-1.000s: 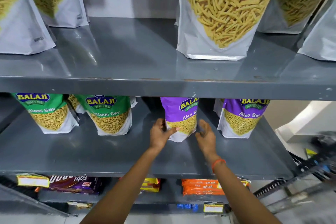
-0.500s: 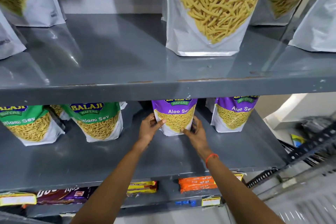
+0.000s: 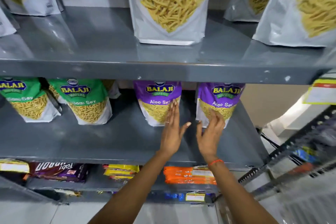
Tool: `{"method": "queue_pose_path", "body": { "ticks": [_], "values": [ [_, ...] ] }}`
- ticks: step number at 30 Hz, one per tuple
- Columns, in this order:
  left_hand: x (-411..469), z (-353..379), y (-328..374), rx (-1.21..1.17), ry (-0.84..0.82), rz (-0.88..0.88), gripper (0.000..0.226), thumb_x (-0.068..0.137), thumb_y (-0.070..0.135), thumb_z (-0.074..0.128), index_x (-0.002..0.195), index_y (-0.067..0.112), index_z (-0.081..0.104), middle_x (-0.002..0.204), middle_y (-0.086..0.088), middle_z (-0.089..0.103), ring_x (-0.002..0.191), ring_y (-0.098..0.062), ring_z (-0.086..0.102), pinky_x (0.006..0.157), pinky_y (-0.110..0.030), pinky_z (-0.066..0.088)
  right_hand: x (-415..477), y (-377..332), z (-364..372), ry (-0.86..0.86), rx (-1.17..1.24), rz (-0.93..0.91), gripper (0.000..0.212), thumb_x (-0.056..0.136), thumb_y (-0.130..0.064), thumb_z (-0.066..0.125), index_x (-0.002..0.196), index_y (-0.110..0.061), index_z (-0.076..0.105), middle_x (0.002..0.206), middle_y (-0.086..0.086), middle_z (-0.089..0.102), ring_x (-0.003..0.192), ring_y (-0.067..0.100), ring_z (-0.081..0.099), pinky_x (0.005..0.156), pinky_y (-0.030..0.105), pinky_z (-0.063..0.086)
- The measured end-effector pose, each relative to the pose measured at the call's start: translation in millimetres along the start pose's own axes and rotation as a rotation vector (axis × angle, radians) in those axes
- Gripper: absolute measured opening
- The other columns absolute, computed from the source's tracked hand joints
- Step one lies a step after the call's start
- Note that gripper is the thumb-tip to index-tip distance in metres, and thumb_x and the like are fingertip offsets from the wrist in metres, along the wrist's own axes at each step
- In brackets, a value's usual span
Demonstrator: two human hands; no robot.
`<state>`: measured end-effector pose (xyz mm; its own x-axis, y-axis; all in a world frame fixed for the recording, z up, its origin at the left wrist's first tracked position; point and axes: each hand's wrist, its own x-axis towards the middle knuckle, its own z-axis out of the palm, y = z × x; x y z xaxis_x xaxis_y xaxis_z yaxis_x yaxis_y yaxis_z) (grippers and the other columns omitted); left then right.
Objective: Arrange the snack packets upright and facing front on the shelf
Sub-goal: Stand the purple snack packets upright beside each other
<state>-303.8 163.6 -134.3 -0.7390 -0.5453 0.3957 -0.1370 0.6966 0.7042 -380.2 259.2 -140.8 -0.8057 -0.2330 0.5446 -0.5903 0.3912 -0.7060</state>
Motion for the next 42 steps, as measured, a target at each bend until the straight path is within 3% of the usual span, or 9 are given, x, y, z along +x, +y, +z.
{"method": "queue_pose_path", "body": {
  "ticks": [4, 8, 12, 16, 21, 25, 36, 39, 42],
  "values": [
    [20.4, 41.9, 22.3, -0.124, -0.187, -0.229, 0.089, 0.081, 0.027, 0.064, 0.143, 0.003, 0.006, 0.156, -0.011, 0.008, 0.142, -0.021, 0.018, 0.116, -0.031, 0.02, 32.0, 54.0, -29.7, 0.021, 0.092, 0.429, 0.068, 0.073, -0.031, 0.041, 0.127, 0.011, 0.037, 0.13, 0.037, 0.043, 0.121, 0.05, 0.039, 0.103, 0.041, 0.023],
    [43.8, 54.0, 38.8, -0.263, -0.247, -0.4, 0.091, 0.076, 0.009, 0.07, 0.142, 0.001, 0.008, 0.149, -0.008, 0.026, 0.138, -0.021, 0.026, 0.101, -0.016, 0.022, 69.1, 80.6, -45.3, -0.325, 0.263, 0.418, 0.066, 0.075, 0.0, 0.054, 0.134, 0.007, 0.026, 0.143, 0.028, 0.033, 0.133, 0.029, 0.032, 0.11, 0.02, 0.025],
    [52.7, 58.7, 41.2, -0.485, -0.344, -0.42, 0.051, 0.079, -0.004, 0.063, 0.125, -0.006, 0.041, 0.131, -0.029, 0.051, 0.114, -0.043, 0.051, 0.087, -0.044, 0.043, 86.6, 96.5, -45.1, -0.459, 0.344, 0.394, 0.064, 0.065, -0.011, 0.056, 0.127, -0.006, 0.042, 0.132, 0.02, 0.051, 0.122, 0.031, 0.049, 0.106, 0.052, 0.04],
    [33.5, 64.4, 48.8, -0.409, -0.249, -0.456, 0.037, 0.078, -0.002, 0.065, 0.108, -0.016, 0.047, 0.113, -0.047, 0.05, 0.076, -0.024, 0.06, 0.049, -0.01, 0.042, 73.9, 99.0, -61.5, -0.447, 0.405, 0.416, 0.044, 0.07, -0.013, 0.055, 0.114, -0.008, 0.052, 0.122, 0.018, 0.059, 0.115, 0.03, 0.056, 0.1, 0.053, 0.046],
    [-16.5, 68.7, 46.3, -0.423, -0.313, -0.453, 0.037, 0.078, 0.009, 0.067, 0.11, 0.002, 0.049, 0.108, -0.017, 0.066, 0.091, -0.011, 0.061, 0.084, -0.023, 0.053, 26.3, 81.1, -102.8, -0.405, 0.438, 0.436, 0.05, 0.07, -0.026, 0.052, 0.117, -0.012, 0.045, 0.118, 0.003, 0.052, 0.113, 0.015, 0.05, 0.101, 0.037, 0.041],
    [-45.7, 72.2, 56.2, -0.419, -0.318, -0.425, 0.037, 0.078, 0.017, 0.069, 0.11, 0.012, 0.051, 0.11, -0.007, 0.066, 0.099, -0.019, 0.062, 0.081, -0.022, 0.05, 3.3, 82.6, -119.3, -0.367, 0.437, 0.503, 0.043, 0.083, -0.003, 0.05, 0.125, -0.005, 0.04, 0.126, 0.01, 0.052, 0.121, 0.025, 0.048, 0.101, 0.041, 0.04],
    [-55.8, 71.7, 64.0, -0.363, -0.352, -0.465, 0.048, 0.078, 0.027, 0.069, 0.118, 0.012, 0.047, 0.123, -0.009, 0.062, 0.11, -0.022, 0.059, 0.089, -0.034, 0.048, -8.9, 74.8, -121.9, -0.246, 0.452, 0.528, 0.04, 0.089, 0.002, 0.045, 0.128, -0.007, 0.041, 0.119, 0.001, 0.052, 0.112, 0.017, 0.05, 0.071, -0.005, 0.042],
    [-59.7, 68.3, 64.5, -0.358, -0.338, -0.447, 0.057, 0.078, 0.028, 0.069, 0.125, 0.013, 0.042, 0.125, -0.005, 0.059, 0.111, -0.02, 0.056, 0.089, -0.031, 0.048, -9.3, 68.7, -119.8, -0.183, 0.447, 0.56, 0.042, 0.088, 0.007, 0.041, 0.128, -0.006, 0.039, 0.125, 0.006, 0.051, 0.116, 0.019, 0.049, 0.079, -0.001, 0.044],
    [-58.3, 60.7, 63.0, -0.415, -0.364, -0.394, 0.065, 0.08, 0.029, 0.066, 0.135, 0.013, 0.033, 0.131, 0.002, 0.05, 0.119, -0.014, 0.049, 0.092, -0.023, 0.041, -11.2, 52.1, -116.7, 0.097, 0.368, 0.571, 0.052, 0.081, 0.006, 0.035, 0.132, -0.002, 0.035, 0.139, 0.016, 0.042, 0.129, 0.027, 0.04, 0.111, 0.041, 0.037]
  ]
}}
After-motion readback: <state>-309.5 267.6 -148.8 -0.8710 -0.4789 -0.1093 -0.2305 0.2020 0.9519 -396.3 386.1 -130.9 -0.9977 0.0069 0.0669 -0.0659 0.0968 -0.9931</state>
